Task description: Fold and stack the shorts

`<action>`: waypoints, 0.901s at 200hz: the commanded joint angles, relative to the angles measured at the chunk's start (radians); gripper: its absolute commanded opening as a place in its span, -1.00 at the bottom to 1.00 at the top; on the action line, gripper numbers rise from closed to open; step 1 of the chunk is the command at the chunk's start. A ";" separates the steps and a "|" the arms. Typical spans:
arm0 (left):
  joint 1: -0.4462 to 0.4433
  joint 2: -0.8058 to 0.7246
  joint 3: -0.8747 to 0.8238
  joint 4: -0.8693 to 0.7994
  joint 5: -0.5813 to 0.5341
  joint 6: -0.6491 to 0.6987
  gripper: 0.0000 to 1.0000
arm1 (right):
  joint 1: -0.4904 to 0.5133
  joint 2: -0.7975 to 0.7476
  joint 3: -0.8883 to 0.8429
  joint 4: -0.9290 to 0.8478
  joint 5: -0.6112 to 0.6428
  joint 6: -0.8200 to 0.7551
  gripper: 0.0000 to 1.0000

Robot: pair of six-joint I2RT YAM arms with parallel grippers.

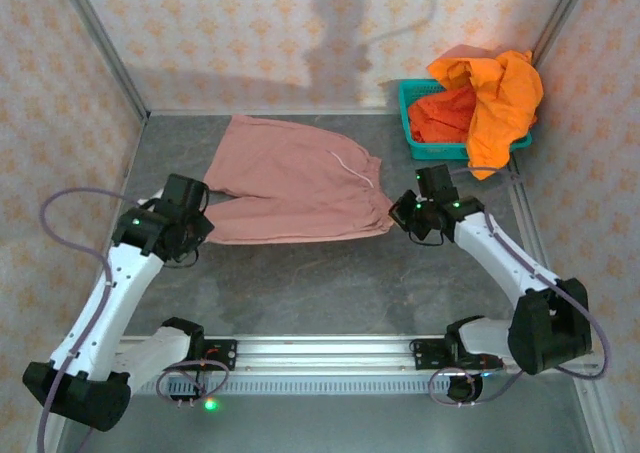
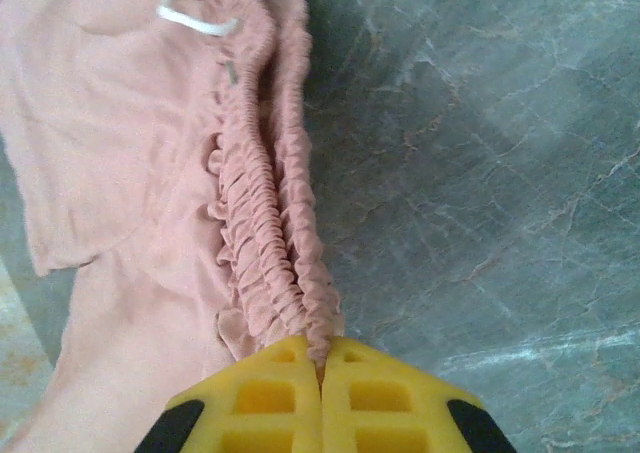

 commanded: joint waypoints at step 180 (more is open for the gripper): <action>0.035 0.773 0.934 0.033 -0.151 0.250 -1.00 | -0.052 0.173 0.291 0.010 0.138 0.249 -1.00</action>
